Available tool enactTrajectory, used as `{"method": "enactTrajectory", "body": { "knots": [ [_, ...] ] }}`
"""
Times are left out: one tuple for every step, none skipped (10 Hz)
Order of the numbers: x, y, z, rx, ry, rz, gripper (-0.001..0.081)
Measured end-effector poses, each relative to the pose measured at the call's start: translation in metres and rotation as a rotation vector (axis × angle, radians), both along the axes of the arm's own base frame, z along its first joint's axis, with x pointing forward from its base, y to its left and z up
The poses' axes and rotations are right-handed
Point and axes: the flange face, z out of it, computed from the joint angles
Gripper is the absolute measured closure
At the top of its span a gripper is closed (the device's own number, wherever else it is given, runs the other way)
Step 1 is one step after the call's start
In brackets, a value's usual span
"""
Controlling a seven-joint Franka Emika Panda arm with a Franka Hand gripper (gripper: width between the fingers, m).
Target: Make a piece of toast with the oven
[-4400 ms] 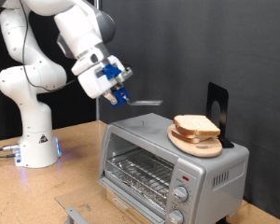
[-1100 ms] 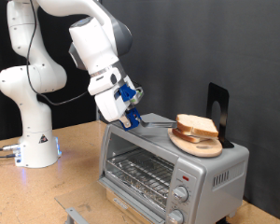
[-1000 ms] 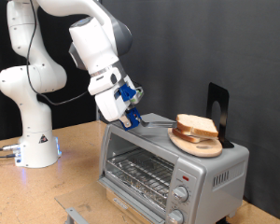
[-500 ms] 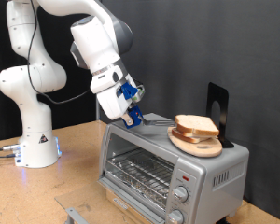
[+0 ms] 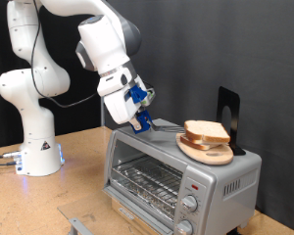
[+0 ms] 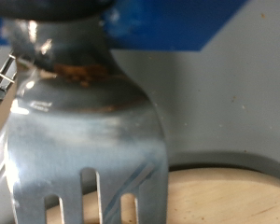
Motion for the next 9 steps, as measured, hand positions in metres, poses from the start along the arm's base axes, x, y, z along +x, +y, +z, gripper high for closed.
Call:
{"method": "enactTrajectory", "body": {
  "knots": [
    [0.002, 0.003, 0.002, -0.005, 0.012, 0.002, 0.0375],
    [0.005, 0.007, 0.005, -0.016, 0.026, 0.007, 0.0375],
    [0.010, 0.012, 0.007, -0.031, 0.039, 0.009, 0.0375],
    [0.014, 0.018, 0.009, -0.049, 0.053, 0.012, 0.0375],
    [0.018, 0.024, 0.009, -0.065, 0.067, 0.015, 0.0375],
    [0.021, 0.029, 0.009, -0.076, 0.085, 0.016, 0.0375],
    [0.026, 0.033, 0.008, -0.081, 0.095, 0.011, 0.0375],
    [0.030, 0.037, 0.008, -0.082, 0.098, 0.004, 0.0375],
    [0.034, 0.040, 0.009, -0.081, 0.100, -0.004, 0.0375]
  ]
}}
